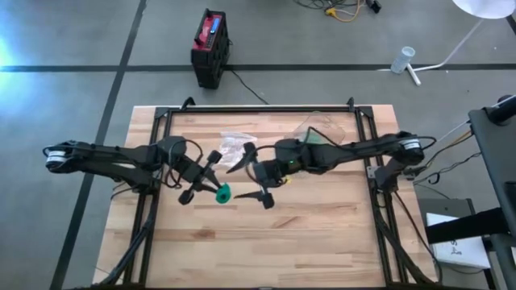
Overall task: Roll bandage
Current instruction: Roll the dark green bandage
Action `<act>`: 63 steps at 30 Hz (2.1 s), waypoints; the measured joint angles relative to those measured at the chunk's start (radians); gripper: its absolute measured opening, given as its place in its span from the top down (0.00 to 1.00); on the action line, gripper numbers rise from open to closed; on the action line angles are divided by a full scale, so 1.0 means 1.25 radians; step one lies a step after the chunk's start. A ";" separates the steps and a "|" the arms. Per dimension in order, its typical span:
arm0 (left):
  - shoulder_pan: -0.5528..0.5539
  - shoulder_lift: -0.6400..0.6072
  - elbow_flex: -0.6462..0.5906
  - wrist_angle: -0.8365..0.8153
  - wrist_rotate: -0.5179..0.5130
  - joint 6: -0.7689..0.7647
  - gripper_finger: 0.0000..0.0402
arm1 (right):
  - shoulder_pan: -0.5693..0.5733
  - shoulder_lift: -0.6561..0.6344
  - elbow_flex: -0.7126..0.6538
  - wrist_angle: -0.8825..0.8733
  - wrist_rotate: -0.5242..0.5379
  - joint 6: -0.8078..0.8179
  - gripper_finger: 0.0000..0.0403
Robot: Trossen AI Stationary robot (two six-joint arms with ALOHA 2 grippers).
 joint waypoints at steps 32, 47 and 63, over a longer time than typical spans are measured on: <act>0.001 0.010 -0.002 -0.003 0.002 -0.005 0.93 | 0.003 0.161 0.228 -0.234 -0.092 -0.172 0.57; 0.001 -0.066 -0.002 -0.056 -0.131 -0.004 0.66 | 0.003 0.101 0.226 -0.260 0.091 -0.123 0.93; 0.001 -0.034 -0.002 0.003 -0.233 -0.014 0.51 | -0.003 0.099 0.227 -0.252 0.284 -0.029 0.94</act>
